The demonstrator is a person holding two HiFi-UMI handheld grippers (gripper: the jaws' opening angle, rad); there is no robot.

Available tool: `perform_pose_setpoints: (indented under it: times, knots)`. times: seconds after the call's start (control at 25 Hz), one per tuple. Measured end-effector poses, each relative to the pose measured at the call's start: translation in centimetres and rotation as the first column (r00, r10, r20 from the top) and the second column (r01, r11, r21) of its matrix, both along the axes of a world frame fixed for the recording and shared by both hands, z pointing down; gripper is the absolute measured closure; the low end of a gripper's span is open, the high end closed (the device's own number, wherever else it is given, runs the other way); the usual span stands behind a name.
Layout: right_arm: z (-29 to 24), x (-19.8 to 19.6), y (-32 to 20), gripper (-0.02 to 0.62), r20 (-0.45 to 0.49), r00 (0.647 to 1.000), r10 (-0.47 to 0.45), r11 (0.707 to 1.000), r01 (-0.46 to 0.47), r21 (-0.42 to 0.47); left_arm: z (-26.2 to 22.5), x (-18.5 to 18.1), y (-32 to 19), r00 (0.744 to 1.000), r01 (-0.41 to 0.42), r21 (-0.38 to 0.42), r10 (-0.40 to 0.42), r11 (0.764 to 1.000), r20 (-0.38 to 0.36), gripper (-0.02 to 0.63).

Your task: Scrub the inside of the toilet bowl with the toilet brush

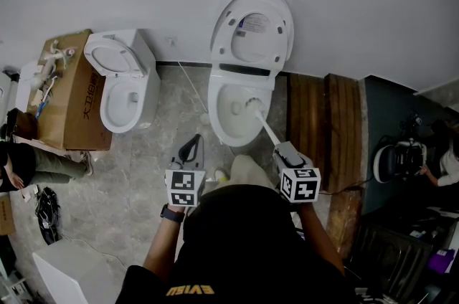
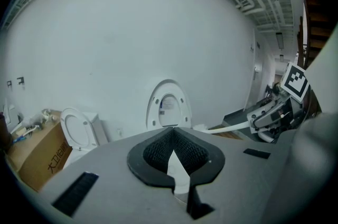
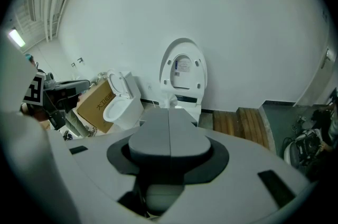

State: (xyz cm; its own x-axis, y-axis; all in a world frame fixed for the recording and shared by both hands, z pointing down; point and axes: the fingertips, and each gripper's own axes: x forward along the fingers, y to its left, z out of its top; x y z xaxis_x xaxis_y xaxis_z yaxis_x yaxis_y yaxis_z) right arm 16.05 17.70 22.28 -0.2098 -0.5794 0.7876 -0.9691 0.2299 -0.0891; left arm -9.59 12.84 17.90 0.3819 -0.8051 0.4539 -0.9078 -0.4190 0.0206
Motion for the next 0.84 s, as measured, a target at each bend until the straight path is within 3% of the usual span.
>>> perform_pose_setpoints:
  times: [0.6, 0.84]
  knots:
    - [-0.1, 0.1, 0.0, 0.431, -0.01, 1.0, -0.008, 1.0, 0.008, -0.001, 0.4, -0.5, 0.6, 1.0, 0.025, -0.012, -0.025, 1.0, -0.005, 0.588]
    - [-2.1, -2.9, -2.3, 0.431, 0.038, 0.998, -0.049, 0.996, 0.046, 0.075, -0.7, -2.0, -0.9, 0.999, 0.021, 0.024, -0.021, 1.0, 0.027, 0.588]
